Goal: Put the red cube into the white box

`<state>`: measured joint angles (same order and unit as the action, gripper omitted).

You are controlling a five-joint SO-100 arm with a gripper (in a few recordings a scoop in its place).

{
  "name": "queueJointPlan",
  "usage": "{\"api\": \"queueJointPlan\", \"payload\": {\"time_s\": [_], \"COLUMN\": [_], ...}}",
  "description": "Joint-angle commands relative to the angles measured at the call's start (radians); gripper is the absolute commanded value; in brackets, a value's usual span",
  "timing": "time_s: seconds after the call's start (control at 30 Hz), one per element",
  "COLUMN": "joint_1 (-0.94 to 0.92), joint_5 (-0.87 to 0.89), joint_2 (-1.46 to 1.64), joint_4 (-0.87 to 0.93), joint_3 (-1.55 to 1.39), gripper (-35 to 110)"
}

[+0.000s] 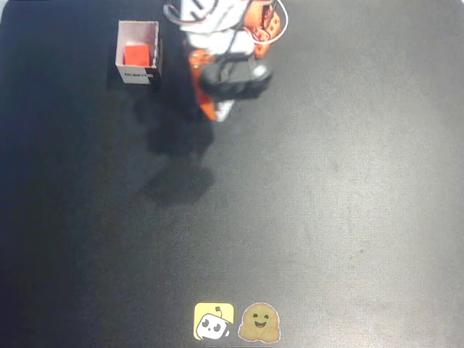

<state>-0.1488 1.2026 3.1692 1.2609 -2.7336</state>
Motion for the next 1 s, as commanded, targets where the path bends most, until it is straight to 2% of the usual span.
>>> {"api": "queueJointPlan", "payload": {"time_s": [0.0,0.17,0.23,0.4,0.57,0.97], "joint_1": [0.041,0.083,0.083,0.077,0.074,0.074], "joint_5": [0.023,0.124,0.132,0.225,0.23,0.23], "joint_2": [0.026,0.026,0.028,0.028,0.028,0.028], "joint_4": [-0.057,-0.261,-0.285,-0.135,0.067,0.067], "joint_3": [-0.029,-0.195,-0.221,-0.221,-0.221,-0.221], "gripper": [0,0,0,0,0,0]}}
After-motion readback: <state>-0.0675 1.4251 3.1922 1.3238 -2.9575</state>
